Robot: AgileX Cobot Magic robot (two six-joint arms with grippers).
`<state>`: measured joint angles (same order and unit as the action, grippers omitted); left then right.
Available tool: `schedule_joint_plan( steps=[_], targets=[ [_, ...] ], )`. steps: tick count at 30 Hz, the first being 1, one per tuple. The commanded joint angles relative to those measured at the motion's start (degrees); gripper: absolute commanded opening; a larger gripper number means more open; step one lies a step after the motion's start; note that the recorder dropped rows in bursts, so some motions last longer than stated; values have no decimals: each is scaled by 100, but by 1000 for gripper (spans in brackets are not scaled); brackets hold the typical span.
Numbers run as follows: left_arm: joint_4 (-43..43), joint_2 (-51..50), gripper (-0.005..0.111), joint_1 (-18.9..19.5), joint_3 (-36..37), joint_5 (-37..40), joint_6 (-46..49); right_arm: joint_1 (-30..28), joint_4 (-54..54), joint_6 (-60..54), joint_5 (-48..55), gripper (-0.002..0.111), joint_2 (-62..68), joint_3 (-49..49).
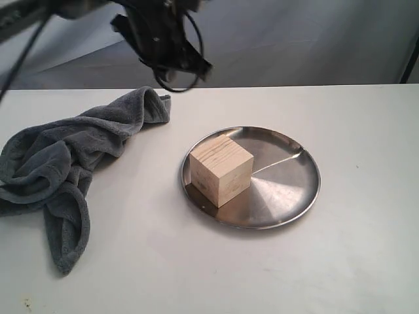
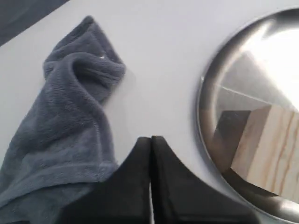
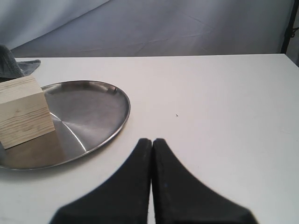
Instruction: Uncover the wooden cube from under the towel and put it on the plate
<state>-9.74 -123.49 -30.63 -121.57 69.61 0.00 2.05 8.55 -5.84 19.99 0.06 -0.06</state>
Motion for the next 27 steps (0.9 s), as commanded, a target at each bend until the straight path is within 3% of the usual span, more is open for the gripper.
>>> schedule_joint_plan(
  steps=[1, 3, 6, 10, 13, 14, 18, 22, 27],
  targets=[
    [744, 579, 0, 1115, 30, 35, -246, 26, 3, 18, 8, 0, -6, 6],
    [744, 937, 0, 1595, 264, 35, -298, 26, 3, 18, 8, 0, -6, 6],
    [458, 1611, 0, 2422, 1334, 35, -288, 26, 3, 18, 8, 0, -6, 6],
    [-104, 2351, 0, 3114, 2576, 35, -371, 26, 3, 18, 8, 0, -6, 6],
    [181, 3077, 0, 3571, 3601, -12, -510, 26, 3, 18, 8, 0, -6, 6],
    [280, 3478, 0, 3698, 4173, -446, -510, 26, 3, 18, 8, 0, -6, 6],
    [459, 4355, 0, 3711, 5156, -1407, -510, 26, 3, 18, 8, 0, -6, 6],
    [771, 5275, 0, 3494, 6071, -2301, 137, 26, 3, 18, 8, 0, -6, 6],
    [746, 6421, 0, 3177, 6725, -2658, 165, 26, 3, 18, 8, 0, -6, 6]
  ],
)
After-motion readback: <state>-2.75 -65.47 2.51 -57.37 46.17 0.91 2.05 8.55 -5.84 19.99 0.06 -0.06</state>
